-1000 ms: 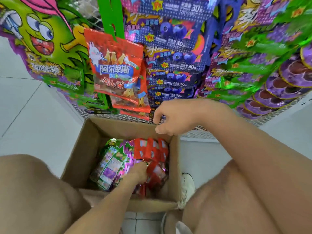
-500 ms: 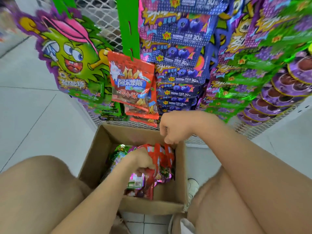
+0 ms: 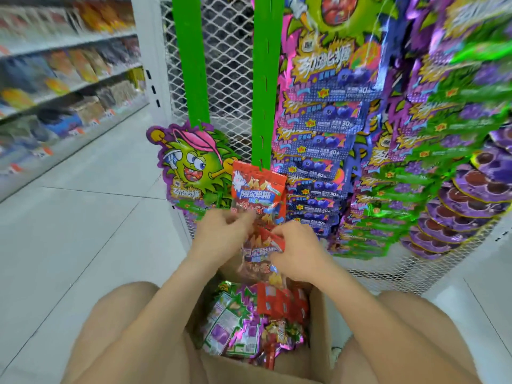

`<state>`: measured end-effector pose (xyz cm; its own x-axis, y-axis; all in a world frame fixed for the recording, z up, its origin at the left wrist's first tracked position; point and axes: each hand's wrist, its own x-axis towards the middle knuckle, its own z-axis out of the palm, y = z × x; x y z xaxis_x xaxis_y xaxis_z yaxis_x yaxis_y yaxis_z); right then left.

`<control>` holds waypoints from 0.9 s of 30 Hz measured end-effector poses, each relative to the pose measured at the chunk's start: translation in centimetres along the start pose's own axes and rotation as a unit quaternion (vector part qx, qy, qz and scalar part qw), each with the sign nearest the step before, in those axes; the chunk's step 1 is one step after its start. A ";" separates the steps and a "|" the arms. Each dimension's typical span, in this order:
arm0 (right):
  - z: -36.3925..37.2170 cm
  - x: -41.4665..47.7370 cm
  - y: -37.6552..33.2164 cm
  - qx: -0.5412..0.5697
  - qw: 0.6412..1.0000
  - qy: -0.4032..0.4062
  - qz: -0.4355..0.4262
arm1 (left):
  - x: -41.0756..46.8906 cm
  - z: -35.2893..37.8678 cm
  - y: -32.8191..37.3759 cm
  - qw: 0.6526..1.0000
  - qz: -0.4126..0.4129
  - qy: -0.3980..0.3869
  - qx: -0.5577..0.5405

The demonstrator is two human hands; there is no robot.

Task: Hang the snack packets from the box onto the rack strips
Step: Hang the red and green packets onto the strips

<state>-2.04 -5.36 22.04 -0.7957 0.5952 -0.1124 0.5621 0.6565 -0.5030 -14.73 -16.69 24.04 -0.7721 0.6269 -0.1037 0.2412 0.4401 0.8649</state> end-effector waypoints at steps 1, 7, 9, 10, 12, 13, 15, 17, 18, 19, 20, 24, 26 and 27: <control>-0.5 0.1 0.2 0.040 0.999 0.022 -0.001 | 0.1 -0.5 0.8 0.996 0.057 0.065 0.030; -2.0 1.1 -0.4 0.318 0.921 0.213 -0.065 | 3.6 -2.4 5.5 0.974 0.213 0.069 0.031; -2.8 1.5 -1.1 0.325 0.903 0.270 -0.086 | 4.7 -2.6 7.3 0.976 0.213 0.025 -0.045; -3.2 1.9 -1.4 0.320 0.896 0.294 -0.091 | 5.2 -2.7 8.0 0.977 0.199 0.011 -0.078; -4.4 2.5 -2.2 0.311 0.883 0.337 -0.096 | 5.6 -2.9 9.3 0.981 0.165 0.004 -0.106; -5.0 2.9 -2.5 0.308 0.878 0.353 -0.096 | 5.9 -3.0 9.6 0.982 0.151 0.005 -0.111; -5.7 3.7 -3.1 0.301 0.870 0.378 -0.093 | 6.4 -3.2 9.7 0.983 0.127 -0.005 -0.132; -6.1 4.4 -3.7 0.299 0.867 0.389 -0.092 | 6.4 -3.4 9.7 0.982 0.116 -0.025 -0.147; -6.2 4.5 -4.0 0.300 0.866 0.391 -0.088 | 6.5 -3.4 9.6 0.981 0.120 -0.032 -0.149; -6.2 4.6 -4.3 0.296 0.866 0.394 -0.085 | 6.6 -3.4 9.4 0.980 0.129 -0.035 -0.149; -6.1 4.6 -4.4 0.292 0.867 0.395 -0.082 | 6.7 -3.4 9.3 0.978 0.138 -0.040 -0.149; -6.0 4.8 -4.7 0.297 0.875 0.376 -0.065 | 6.4 -3.7 9.3 0.974 0.146 -0.066 -0.162; -6.0 4.8 -4.8 0.289 0.882 0.369 -0.057 | 6.1 -3.9 9.5 0.975 0.149 -0.073 -0.148; -6.0 4.7 -4.9 0.285 0.883 0.369 -0.053 | 6.0 -4.1 9.6 0.976 0.150 -0.071 -0.142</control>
<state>-7.18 -3.03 29.13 -0.3544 0.8223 0.4452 0.1213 0.5125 -0.8500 -19.49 -11.32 33.72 -0.5985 0.7913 0.1254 0.2561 0.0406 0.9658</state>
